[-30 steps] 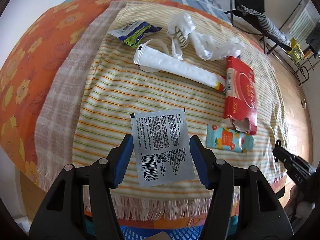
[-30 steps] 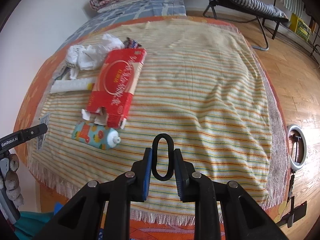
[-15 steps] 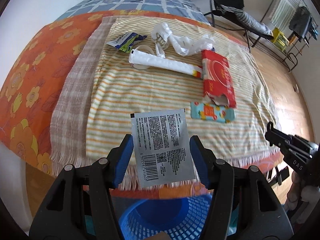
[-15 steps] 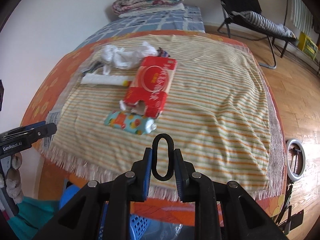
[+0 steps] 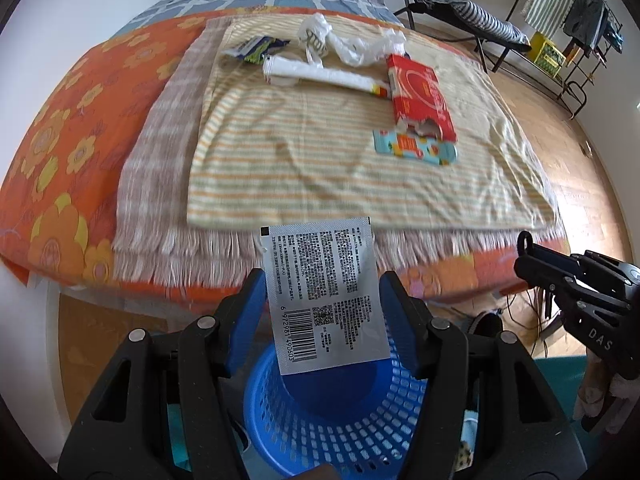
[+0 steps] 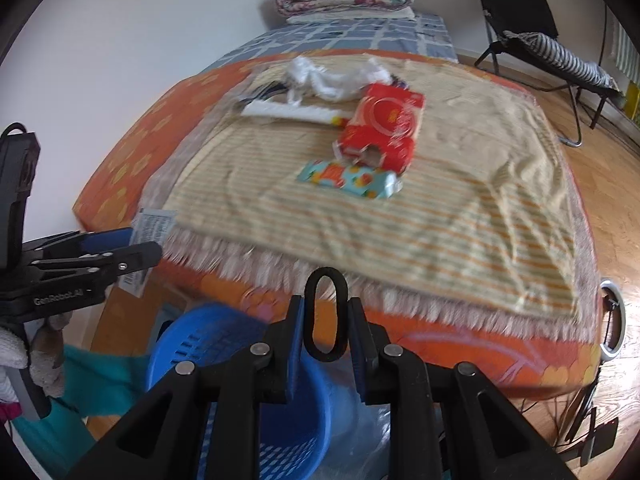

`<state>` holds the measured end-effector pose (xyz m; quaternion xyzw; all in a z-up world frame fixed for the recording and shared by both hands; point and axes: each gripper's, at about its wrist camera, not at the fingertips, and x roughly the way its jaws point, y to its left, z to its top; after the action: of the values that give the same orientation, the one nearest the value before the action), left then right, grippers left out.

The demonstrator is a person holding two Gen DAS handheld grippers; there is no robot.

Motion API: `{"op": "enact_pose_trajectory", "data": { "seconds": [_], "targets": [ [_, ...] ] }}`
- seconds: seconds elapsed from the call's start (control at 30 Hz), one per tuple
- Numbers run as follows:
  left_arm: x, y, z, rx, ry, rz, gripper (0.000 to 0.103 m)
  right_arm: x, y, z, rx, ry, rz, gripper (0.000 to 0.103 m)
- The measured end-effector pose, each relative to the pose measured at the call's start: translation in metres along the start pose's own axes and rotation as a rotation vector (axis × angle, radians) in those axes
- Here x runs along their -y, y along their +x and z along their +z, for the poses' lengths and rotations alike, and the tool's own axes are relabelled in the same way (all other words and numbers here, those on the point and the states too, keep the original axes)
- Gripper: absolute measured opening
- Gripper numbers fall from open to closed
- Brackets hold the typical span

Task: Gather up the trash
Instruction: 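Carry the sachet and hair tie down over the blue basket with both tools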

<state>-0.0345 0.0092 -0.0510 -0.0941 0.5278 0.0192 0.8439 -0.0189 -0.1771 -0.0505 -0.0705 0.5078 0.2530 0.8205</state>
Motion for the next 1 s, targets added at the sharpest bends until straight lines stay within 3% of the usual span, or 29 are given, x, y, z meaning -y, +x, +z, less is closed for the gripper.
{"op": "enact_pose_trajectory", "data": {
  "seconds": [0.43,1.0],
  "targets": [
    [0.005,0.011,-0.06,-0.084,0.041,-0.023,0.06,-0.044,0.003,-0.052,-0.049,-0.067,0.031,0.023],
    [0.006,0.041,-0.104,-0.201,0.103,-0.009,0.06,-0.056,0.035,-0.098,-0.148,-0.088,0.058,0.023]
  ]
}}
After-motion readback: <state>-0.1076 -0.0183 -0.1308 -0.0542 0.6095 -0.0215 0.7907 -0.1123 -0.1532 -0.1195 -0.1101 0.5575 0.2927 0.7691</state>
